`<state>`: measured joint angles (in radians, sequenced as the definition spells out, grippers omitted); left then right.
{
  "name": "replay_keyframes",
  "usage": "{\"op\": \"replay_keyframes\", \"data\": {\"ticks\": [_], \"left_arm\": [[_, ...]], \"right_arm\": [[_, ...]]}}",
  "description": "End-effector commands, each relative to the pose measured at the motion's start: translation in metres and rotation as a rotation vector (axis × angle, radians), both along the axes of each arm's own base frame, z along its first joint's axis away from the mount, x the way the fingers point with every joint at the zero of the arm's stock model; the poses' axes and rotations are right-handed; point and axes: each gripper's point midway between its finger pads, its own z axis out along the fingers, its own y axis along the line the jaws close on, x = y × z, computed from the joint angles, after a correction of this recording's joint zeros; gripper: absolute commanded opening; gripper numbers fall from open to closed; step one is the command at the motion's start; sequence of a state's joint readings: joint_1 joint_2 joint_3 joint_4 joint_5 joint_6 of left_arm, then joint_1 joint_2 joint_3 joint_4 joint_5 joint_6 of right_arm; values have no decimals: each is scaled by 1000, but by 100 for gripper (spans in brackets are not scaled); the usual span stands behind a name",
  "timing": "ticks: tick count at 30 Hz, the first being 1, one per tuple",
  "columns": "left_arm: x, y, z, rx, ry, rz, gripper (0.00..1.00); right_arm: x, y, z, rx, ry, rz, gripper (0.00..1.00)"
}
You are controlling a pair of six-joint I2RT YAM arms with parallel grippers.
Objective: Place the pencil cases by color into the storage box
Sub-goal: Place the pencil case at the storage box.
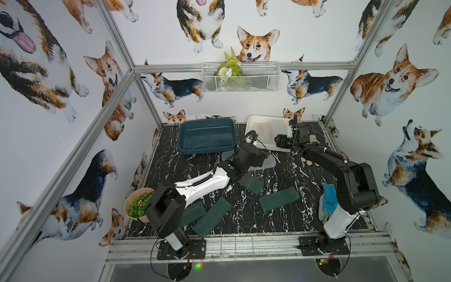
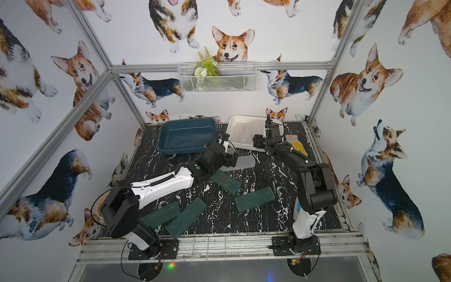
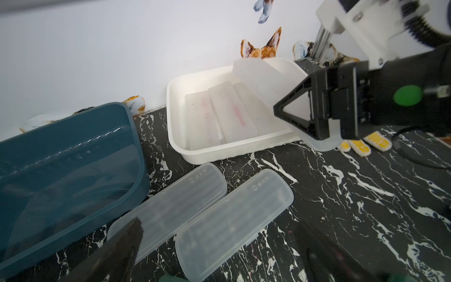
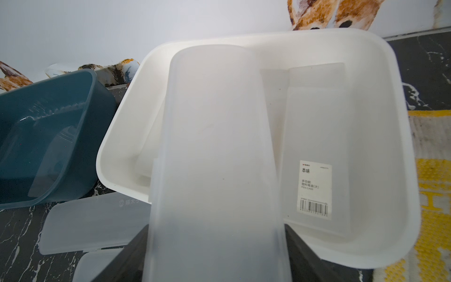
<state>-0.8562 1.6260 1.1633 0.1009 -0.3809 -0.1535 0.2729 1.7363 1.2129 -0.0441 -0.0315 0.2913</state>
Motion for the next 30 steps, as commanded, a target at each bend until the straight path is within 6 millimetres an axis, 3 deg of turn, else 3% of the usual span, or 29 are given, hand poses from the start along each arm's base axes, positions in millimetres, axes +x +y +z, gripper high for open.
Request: {"op": "replay_keyframes", "data": {"ticks": [1, 19, 30], "left_arm": [[4, 5, 6, -39, -17, 6, 100], [6, 24, 6, -76, -11, 30, 100], [-4, 62, 6, -101, -18, 114, 100]], "right_arm": [[3, 1, 3, -1, -6, 0, 64], [12, 13, -5, -7, 9, 17, 64], [10, 7, -17, -58, 40, 9, 60]]}}
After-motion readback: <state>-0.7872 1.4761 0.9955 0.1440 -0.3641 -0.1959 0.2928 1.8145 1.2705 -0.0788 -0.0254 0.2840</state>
